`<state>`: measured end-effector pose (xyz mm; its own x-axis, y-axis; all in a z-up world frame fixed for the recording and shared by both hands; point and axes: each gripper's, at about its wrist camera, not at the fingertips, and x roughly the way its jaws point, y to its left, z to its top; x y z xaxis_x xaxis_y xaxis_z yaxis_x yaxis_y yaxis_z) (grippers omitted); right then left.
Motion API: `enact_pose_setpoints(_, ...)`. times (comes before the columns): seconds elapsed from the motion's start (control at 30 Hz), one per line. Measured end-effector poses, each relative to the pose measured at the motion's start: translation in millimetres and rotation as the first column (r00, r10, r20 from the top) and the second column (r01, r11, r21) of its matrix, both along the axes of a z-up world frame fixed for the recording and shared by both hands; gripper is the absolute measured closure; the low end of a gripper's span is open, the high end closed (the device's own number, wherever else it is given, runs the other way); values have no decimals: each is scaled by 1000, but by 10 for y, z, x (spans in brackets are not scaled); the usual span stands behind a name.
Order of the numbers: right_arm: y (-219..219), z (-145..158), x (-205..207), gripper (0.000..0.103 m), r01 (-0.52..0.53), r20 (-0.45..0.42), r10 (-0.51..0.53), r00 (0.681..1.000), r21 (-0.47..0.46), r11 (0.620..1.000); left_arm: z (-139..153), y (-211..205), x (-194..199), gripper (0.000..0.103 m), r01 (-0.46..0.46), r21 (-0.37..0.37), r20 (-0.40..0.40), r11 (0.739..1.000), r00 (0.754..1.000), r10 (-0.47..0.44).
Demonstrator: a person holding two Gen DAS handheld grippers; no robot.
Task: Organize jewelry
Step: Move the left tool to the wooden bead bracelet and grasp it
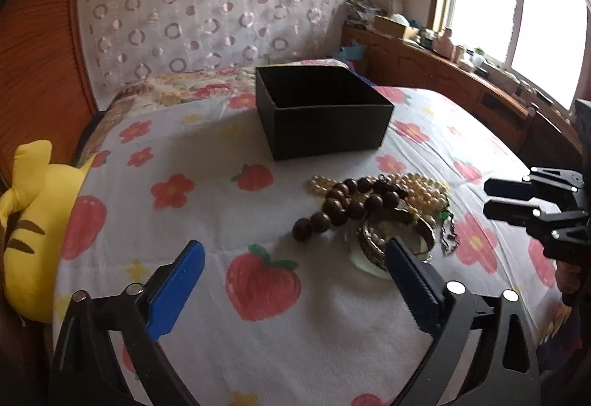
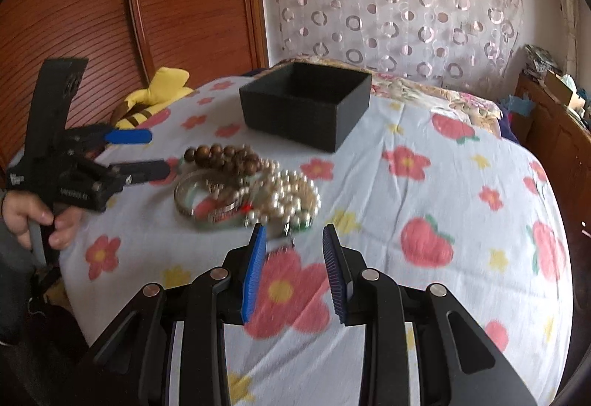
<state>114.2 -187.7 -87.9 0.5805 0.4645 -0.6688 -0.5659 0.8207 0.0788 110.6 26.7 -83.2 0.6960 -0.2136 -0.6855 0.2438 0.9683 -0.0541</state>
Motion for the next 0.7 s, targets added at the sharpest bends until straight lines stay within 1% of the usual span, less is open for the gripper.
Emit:
enact_pose_setpoints(0.03, 1, -15, -15, 69, 0, -5, 0, 1000, 0, 1000, -2, -2, 20, 30, 10, -4, -9, 1000, 1000, -10)
enact_pose_setpoints(0.1, -9, -57, -69, 69, 0, -10, 0, 1000, 0, 1000, -16, -6, 75, 39, 22, -8, -29, 1000, 999, -23)
enact_pose_setpoints(0.17, 0, -105, -97, 69, -3, -17, 3, 1000, -2, 1000, -35, -9, 142, 43, 33, -11, -45, 999, 998, -34)
enact_pose_setpoints(0.23, 14, -156, -114, 69, -1, -23, 1, 1000, -10, 1000, -68, 2, 225, 53, 43, -24, -67, 999, 997, -45)
enact_pose_setpoints(0.3, 7, -141, -111, 69, 0, -18, 0, 1000, -7, 1000, -108, -1, 297, 60, 40, -28, -88, 999, 995, -42)
enact_pose_setpoints(0.37, 6, -138, -118, 69, 0, -12, 0, 1000, -6, 1000, -126, -4, 372, 62, 42, -25, -98, 999, 994, -44)
enact_pose_setpoints(0.67, -4, -151, -111, 69, -3, -8, 4, 1000, 13, 1000, -152, -130, 520, 62, 63, 16, -100, 998, 993, -61)
enact_pose_setpoints(0.7, -5, -152, -107, 69, -3, -8, 3, 1000, 15, 1000, -150, -139, 527, 64, 64, 17, -99, 998, 993, -62)
